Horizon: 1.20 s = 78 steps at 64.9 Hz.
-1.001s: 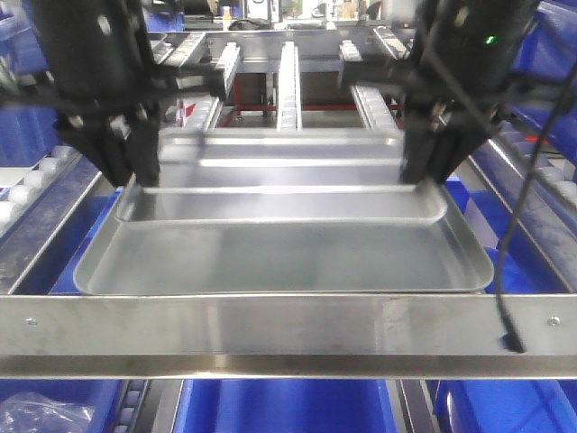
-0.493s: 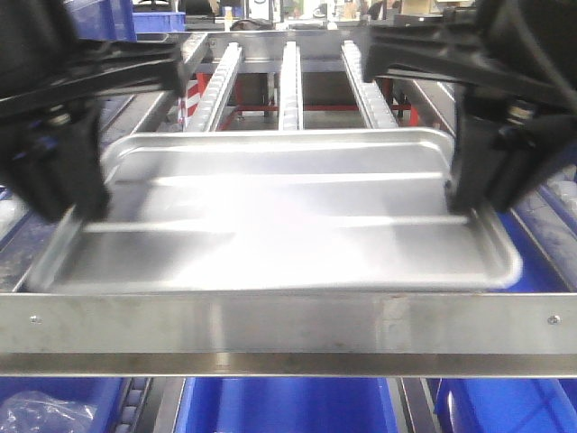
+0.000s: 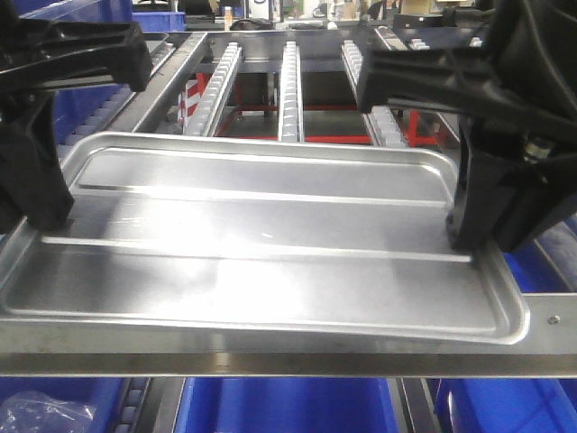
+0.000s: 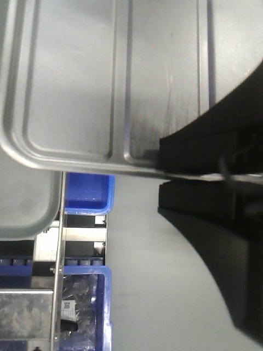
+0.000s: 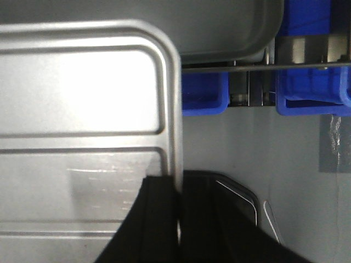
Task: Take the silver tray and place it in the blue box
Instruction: 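Lift the silver tray with both grippers toward the robot, then hold the tray level in both grippers above the shelf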
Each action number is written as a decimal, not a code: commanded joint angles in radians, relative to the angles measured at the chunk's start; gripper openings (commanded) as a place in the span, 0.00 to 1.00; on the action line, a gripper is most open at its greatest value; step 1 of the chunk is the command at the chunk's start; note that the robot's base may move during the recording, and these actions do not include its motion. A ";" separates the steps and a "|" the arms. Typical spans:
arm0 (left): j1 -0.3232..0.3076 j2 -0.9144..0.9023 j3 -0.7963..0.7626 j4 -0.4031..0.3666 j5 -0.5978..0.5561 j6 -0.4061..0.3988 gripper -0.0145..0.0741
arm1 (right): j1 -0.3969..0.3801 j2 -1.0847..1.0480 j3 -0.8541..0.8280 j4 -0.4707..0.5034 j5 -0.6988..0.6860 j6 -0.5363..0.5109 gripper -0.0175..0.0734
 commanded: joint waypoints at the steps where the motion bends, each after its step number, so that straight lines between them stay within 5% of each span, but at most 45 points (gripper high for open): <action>1: -0.005 -0.032 -0.020 0.043 0.029 -0.014 0.15 | -0.001 -0.032 -0.017 -0.088 0.011 0.010 0.25; 78: -0.005 -0.015 -0.014 0.059 0.034 -0.014 0.15 | -0.002 -0.032 -0.027 -0.092 0.012 0.010 0.25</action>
